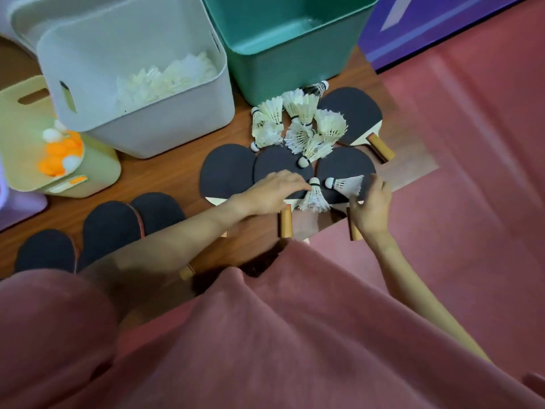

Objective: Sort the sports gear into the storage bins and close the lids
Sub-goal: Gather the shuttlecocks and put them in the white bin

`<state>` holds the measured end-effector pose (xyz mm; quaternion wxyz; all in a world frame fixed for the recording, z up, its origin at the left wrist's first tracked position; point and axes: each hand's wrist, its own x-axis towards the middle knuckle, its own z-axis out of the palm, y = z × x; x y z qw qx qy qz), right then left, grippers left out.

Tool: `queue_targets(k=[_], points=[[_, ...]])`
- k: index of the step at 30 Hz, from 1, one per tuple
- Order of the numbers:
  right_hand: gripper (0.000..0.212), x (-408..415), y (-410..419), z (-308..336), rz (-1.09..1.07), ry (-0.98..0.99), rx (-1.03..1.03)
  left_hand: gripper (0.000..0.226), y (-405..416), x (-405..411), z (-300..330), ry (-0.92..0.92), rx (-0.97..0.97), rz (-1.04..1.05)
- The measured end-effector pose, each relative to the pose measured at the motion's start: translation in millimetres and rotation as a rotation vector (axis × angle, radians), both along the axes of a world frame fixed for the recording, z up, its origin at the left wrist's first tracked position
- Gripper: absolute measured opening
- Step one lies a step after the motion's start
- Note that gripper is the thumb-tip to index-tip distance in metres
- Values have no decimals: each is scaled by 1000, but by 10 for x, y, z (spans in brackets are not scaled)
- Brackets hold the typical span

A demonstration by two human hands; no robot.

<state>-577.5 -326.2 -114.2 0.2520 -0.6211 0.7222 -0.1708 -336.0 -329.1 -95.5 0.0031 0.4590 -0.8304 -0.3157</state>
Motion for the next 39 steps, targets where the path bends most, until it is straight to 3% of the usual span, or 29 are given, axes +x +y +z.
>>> queue_targets(k=[7, 13, 17, 20, 24, 28, 34, 39], points=[[47, -259, -81, -93, 61, -231, 167, 69, -195, -409, -86, -153, 73, -135], [24, -346, -203, -174, 120, -211, 220, 65, -322, -597, -157, -265, -9, -214], [29, -385, -301, -244, 147, -208, 203, 65, -381, -640, -173, -302, -33, -223], [28, -389, -341, -216, 113, -252, 119, 61, -355, -640, -195, -175, -11, -68], [23, -369, -358, 7, 132, -295, -159, 57, -257, -596, -132, 148, 144, 351], [13, -312, -407, 172, 408, -274, -424, 57, -161, -488, -153, 274, 186, 632], [12, -24, -474, 149, 819, -81, -427, 48, -51, -374, -93, 382, 137, 753], [23, 241, -476, 216, 887, -129, -336, 50, 58, -239, -90, 412, 97, 831]])
